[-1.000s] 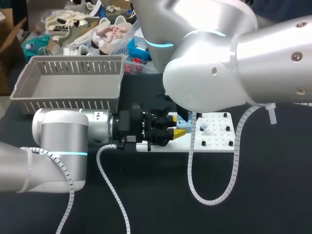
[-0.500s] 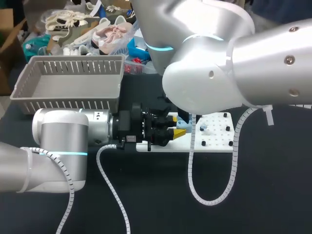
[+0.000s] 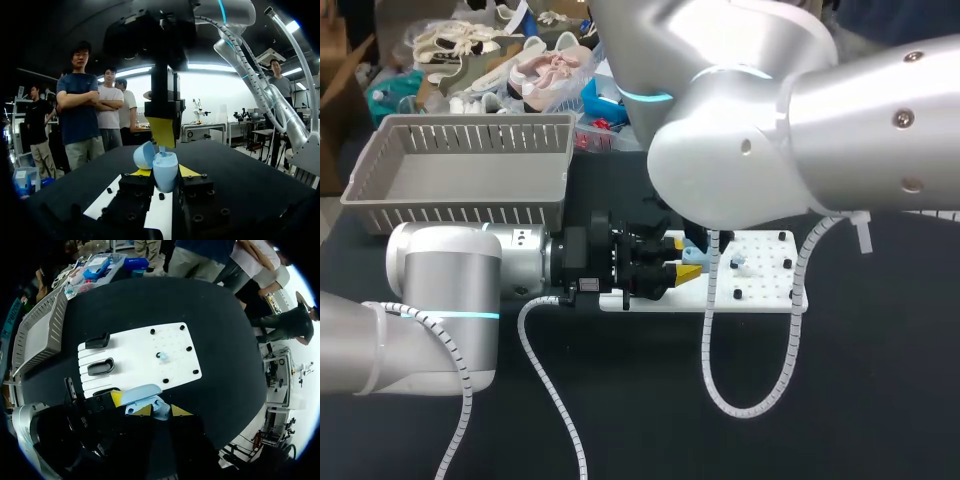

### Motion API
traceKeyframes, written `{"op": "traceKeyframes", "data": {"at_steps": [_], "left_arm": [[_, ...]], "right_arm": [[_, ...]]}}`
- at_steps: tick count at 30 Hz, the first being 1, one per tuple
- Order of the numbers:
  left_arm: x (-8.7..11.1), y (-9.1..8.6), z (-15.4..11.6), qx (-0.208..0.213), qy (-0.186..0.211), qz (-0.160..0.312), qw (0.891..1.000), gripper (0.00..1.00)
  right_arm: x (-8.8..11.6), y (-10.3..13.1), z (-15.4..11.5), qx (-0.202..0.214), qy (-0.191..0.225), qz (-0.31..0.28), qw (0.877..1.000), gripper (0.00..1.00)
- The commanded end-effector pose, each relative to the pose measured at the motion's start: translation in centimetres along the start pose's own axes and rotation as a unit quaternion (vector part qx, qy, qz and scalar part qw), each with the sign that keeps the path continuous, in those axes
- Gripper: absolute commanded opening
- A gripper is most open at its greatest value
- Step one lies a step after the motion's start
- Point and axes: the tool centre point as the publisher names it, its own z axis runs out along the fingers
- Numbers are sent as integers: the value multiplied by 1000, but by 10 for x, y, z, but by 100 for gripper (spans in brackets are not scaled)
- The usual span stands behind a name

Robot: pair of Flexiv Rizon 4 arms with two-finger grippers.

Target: Pick up each earbud case from the left stands, insert the matching earbuds, close the lid, and place the case in the box.

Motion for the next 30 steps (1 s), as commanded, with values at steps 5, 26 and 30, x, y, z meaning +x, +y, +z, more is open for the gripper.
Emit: {"op": "traceKeyframes", "data": {"at_steps": [5, 26, 30], "left_arm": [[1, 0, 1, 0, -1, 0, 1000, 0], [1, 0, 1, 0, -1, 0, 1000, 0], [1, 0, 1, 0, -1, 0, 1000, 0]], "right_arm": [[0, 3, -2, 1, 3, 2, 1000, 0], [6, 3, 7, 9, 12, 5, 1000, 0], [6, 3, 8, 9, 14, 6, 1000, 0]]}}
